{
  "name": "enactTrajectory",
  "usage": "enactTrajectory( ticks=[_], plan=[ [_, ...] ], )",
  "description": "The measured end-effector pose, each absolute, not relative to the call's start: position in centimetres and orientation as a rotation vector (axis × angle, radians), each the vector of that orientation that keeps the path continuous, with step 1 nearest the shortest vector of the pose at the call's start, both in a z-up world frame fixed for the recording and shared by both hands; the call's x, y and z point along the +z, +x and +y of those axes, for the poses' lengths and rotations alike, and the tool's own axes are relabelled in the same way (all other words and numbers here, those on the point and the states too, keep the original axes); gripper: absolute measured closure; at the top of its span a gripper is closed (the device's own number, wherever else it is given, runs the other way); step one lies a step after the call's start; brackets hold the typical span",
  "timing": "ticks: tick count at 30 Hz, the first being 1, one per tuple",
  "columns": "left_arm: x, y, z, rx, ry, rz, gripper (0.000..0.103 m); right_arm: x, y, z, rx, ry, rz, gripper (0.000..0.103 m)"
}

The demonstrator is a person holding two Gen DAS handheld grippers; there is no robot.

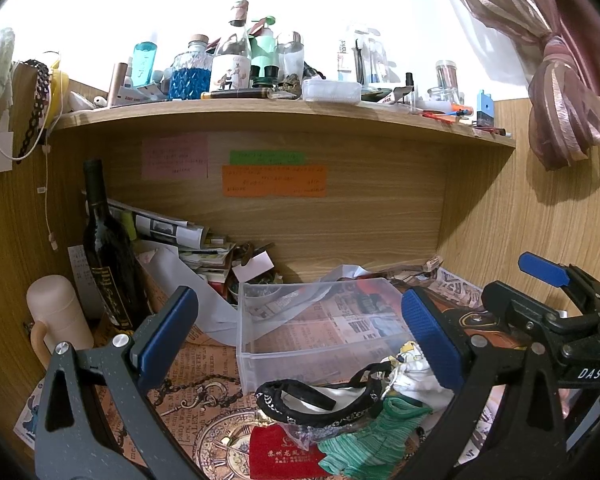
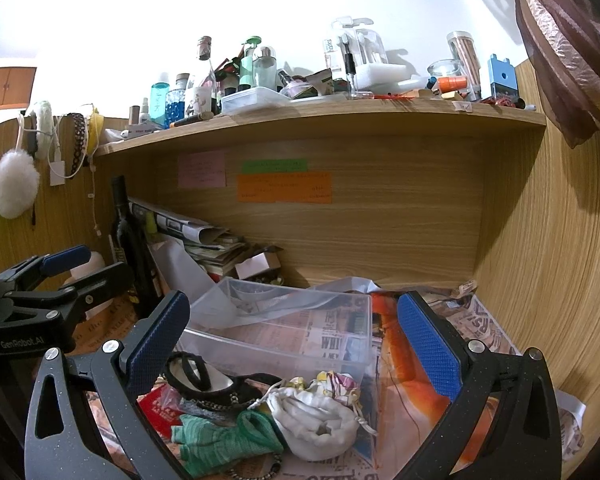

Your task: Organize soft objects

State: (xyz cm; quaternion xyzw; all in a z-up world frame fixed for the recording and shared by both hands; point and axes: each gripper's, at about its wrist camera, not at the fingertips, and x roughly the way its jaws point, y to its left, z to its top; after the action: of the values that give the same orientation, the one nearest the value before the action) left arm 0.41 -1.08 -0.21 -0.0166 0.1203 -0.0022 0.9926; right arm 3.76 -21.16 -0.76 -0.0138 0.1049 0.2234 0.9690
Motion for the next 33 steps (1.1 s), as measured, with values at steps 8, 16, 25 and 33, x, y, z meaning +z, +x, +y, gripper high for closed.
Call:
enactTrajectory(
  ticks=[8,16,25,33],
  plan=[
    [-0.12,0.24,-1.05,-0.006,-0.032,0.24,0.0,-0.74,3.69,-21.14,0.452,-0.027,0.212,0.0],
    [-0.11,0.25,-1.0,-0.008,-0.032,0.24,0.0,-0.75,3.65,-21.13,0.452,-0.027,0.212,0.0],
    [-0.12,0.25,-0.98,-0.009,-0.032,0.24,0.0,-0.71,3.53,-21.15,0.457,-0.027,0.211,0.0],
    [-0.04,0.25,-1.01,-0.009,-0.031,0.24,0.0,-0.64,3.28,-20.88,0.457,-0.029,0.211,0.0]
  ],
)
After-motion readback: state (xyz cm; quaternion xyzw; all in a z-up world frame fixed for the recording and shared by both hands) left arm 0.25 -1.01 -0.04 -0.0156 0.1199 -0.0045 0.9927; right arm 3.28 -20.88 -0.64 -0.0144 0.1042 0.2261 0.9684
